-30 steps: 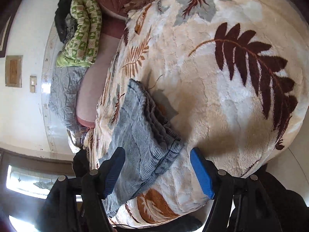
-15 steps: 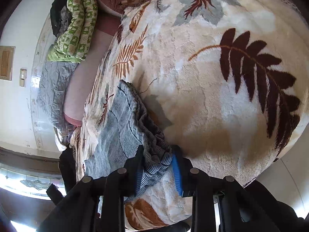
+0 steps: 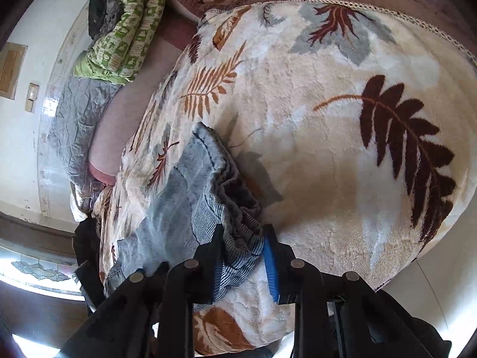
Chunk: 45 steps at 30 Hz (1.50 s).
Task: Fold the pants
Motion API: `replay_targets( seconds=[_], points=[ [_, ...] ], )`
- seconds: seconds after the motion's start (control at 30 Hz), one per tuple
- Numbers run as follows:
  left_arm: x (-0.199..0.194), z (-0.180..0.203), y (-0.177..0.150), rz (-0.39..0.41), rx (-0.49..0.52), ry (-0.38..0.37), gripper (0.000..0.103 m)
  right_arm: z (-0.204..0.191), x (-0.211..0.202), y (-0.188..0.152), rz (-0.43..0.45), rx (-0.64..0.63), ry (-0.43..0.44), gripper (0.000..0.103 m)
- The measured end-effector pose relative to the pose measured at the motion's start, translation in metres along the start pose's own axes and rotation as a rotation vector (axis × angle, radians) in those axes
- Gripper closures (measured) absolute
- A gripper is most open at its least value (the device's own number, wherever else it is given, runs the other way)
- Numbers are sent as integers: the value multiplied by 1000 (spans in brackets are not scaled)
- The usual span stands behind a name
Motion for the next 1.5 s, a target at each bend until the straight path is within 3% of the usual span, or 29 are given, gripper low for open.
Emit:
replay_targets(
  seconds=[0.1,0.2,0.37,0.47,0.53,0.67,0.7,0.73,0.8,0.83,0.87,0.97,1.07,1.13,1.2,1.23,1.27,1.3,1.5],
  points=[
    [-6,-8,3,-10,-54,-83,11,-40,-13,7,40,-100,2,82],
    [-28,-44,3,35,-199,-168,13,-104,-23,5,79,-243,25,83],
    [-75,-142,-11,151,-394,-145,13,-232,-4,-48,68,-531,97,83],
    [-96,-203,-32,197,-470,-85,13,-286,37,-110,-4,-685,118,83],
    [-108,-236,-48,218,-522,-55,13,-302,76,-155,-96,-737,131,83],
    [-116,-269,-72,210,-564,-12,13,-286,155,-226,-317,-744,128,79],
    [-115,-270,-74,204,-560,-15,13,-281,160,-232,-323,-729,141,79],
    [-116,-268,-74,203,-552,-19,13,-281,154,-230,-295,-718,165,79],
    [-118,-260,-69,215,-544,-38,13,-278,143,-225,-347,-654,245,66],
    [-120,-252,-64,218,-535,-54,13,-276,135,-220,-357,-617,277,55],
    [-120,-243,-57,220,-519,-74,13,-274,125,-211,-344,-592,296,51],
    [-122,-211,-41,238,-461,-114,13,-257,87,-176,-260,-493,383,50],
    [-109,-181,-33,210,-411,-136,13,-216,75,-137,-209,-328,407,41],
    [-82,-160,-41,133,-360,-130,13,-181,96,-137,-306,-199,418,41],
    [-38,-149,-64,-44,-305,-48,13,-153,123,-149,-456,-87,423,44],
    [-32,-147,-69,-29,-275,-16,12,-149,121,-143,-443,-61,449,50],
    [-38,-144,-69,20,-242,14,12,-151,116,-139,-449,-71,453,49],
    [-43,-143,-69,18,-234,27,12,-157,110,-131,-435,-103,454,49],
    [-98,-134,-34,186,-274,-77,13,-204,100,-70,-351,-169,530,43]
  ],
)
Point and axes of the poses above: each gripper's, at about its wrist camera, not at the fingertips, and x roughly the way its jaws point, z to its right, y to its top, the point moved 8 cm from there along x, roughly the way its jaws point, and after that the axes turned 4 degrees about -x, right-handed, at the moved point
